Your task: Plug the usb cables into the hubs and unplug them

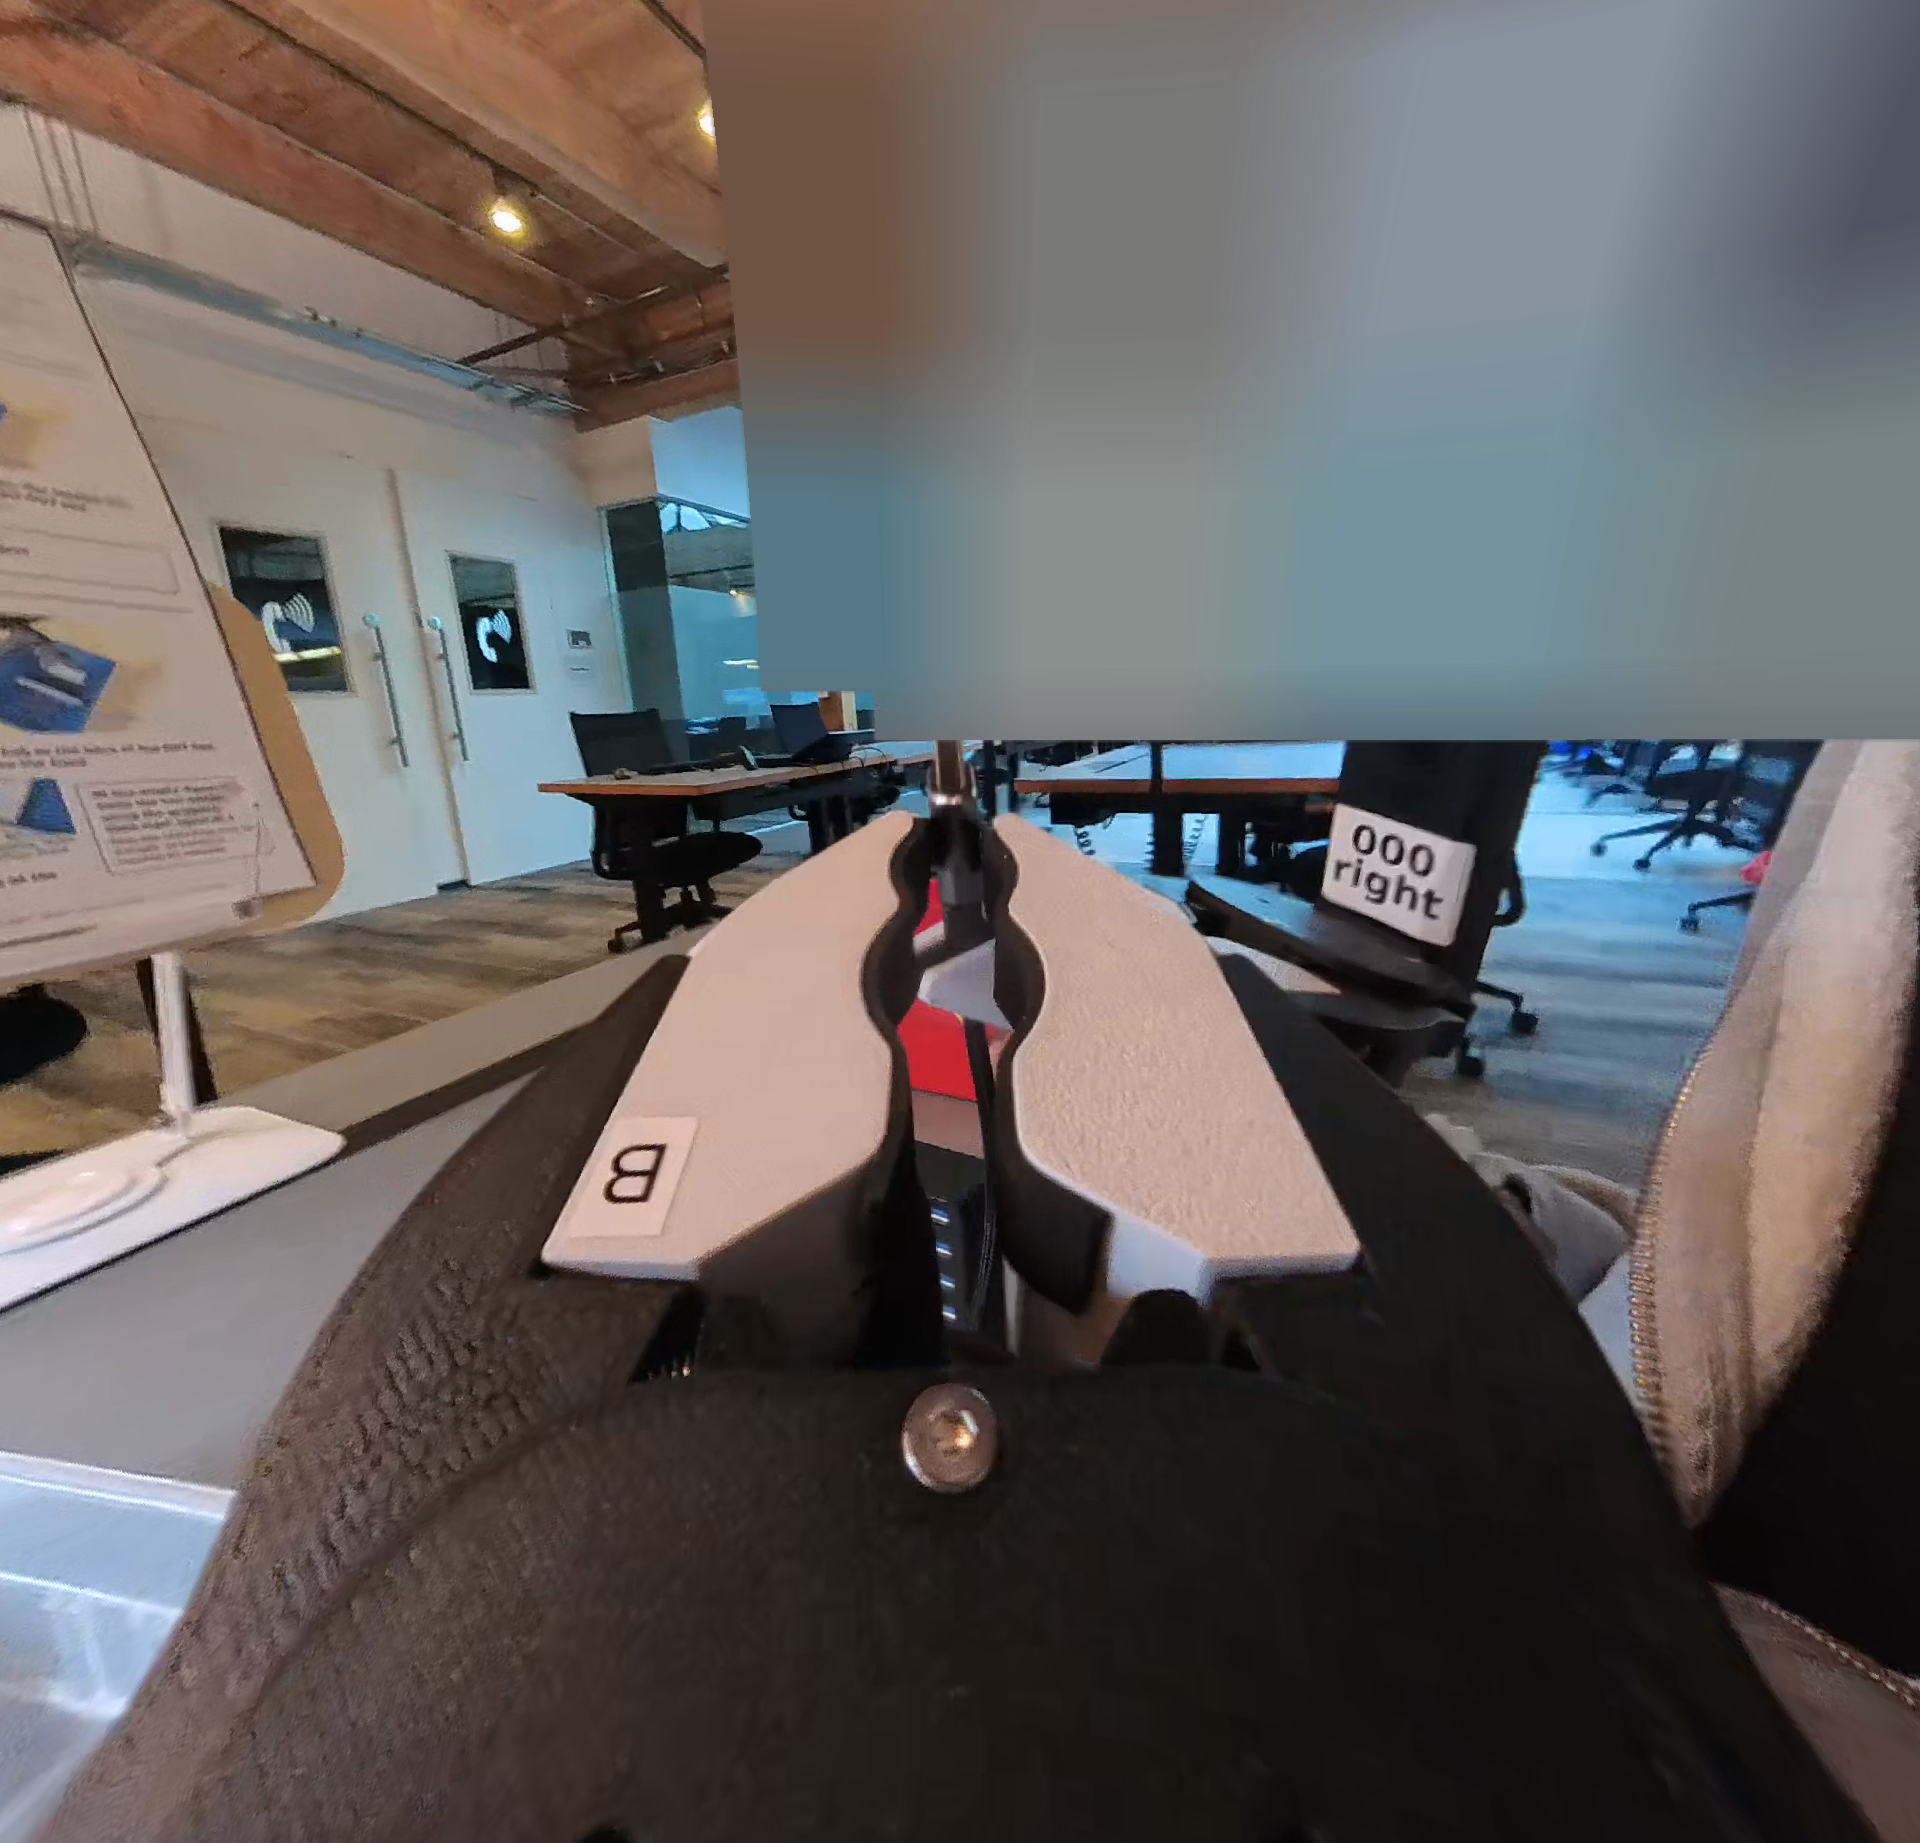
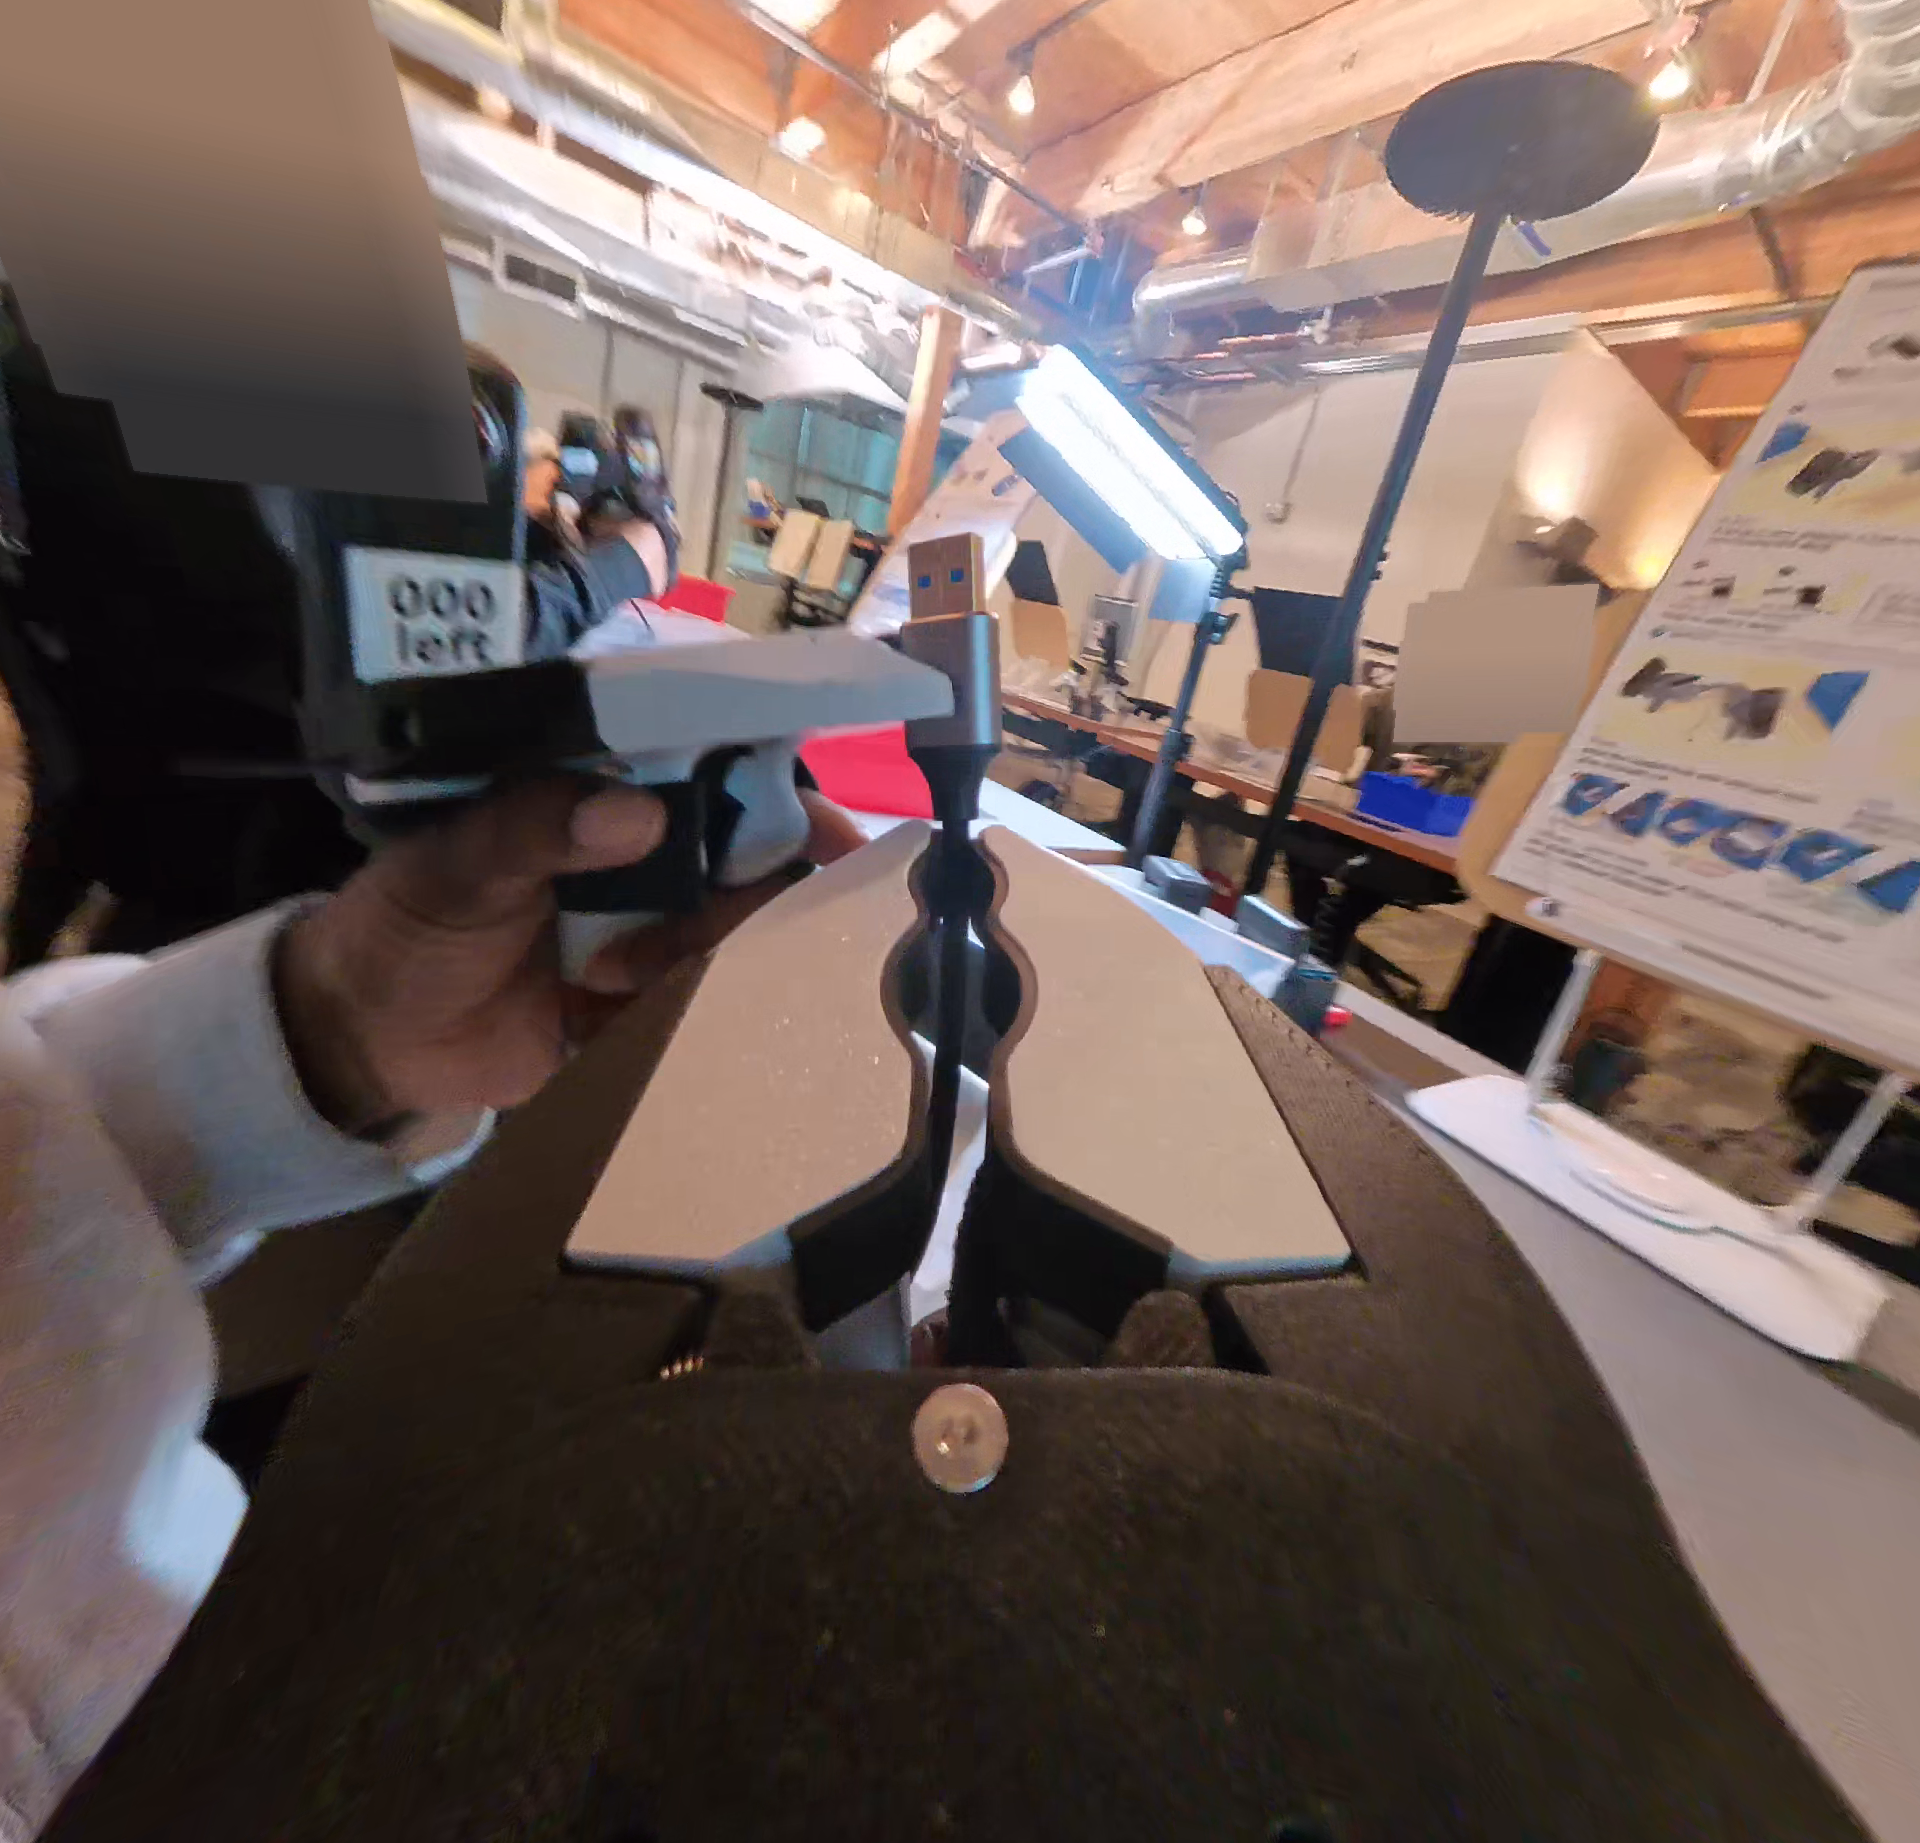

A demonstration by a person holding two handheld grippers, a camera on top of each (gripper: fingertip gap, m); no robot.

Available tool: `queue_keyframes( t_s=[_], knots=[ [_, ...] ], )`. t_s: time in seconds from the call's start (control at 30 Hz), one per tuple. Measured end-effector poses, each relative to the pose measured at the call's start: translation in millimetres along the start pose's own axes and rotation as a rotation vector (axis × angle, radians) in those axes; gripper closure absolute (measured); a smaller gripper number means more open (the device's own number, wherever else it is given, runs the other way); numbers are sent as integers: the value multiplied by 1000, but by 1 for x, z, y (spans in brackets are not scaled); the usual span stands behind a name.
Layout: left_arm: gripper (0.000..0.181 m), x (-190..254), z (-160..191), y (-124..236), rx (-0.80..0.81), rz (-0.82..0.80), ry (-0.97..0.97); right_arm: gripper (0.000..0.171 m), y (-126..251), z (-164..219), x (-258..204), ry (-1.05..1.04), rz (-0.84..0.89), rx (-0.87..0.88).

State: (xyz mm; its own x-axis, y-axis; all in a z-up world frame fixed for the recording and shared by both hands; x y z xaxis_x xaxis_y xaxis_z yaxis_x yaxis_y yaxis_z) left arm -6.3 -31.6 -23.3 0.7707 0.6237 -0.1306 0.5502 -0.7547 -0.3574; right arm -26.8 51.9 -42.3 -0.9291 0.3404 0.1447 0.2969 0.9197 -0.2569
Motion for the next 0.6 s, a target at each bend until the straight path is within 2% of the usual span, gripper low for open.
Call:
queue_keyframes(
  t_s=[0.1, 0.17, 0.27, 0.4, 0.47, 0.6],
  knots=[
    [171, 2, 12, -5, -52, 54, 74, 167, -1, 2, -3, -117, -58, 58],
    [172, 1, 14, -4, -53, 26, 41, 167, -3, 6, -2, -143, -59, 42],
    [172, -2, 15, -3, -124, -74, -132, 162, 0, 8, 5, -147, -50, -13],
    [172, -9, 23, 1, -346, -258, -542, 151, 13, -1, 18, -228, -10, 59],
    [173, -10, 32, 0, -412, -290, -629, 147, 13, -5, 15, -236, -21, 72],
    [173, -6, 41, -5, -483, -313, -750, 140, 6, 0, 4, -114, 9, -13]
  ],
)
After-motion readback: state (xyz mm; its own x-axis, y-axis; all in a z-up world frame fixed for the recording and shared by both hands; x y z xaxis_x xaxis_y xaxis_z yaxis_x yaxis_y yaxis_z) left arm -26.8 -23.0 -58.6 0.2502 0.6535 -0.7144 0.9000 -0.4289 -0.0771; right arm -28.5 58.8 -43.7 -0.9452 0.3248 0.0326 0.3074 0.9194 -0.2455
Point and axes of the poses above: each gripper's, where its closed fingertips meet, y back along the fingers, z out of its underside, x = y × z across the jaws, the point moved 6 cm from there along y, back along the fingers, and after that the axes turned 5 degrees about -y, right-handed, at the moved point
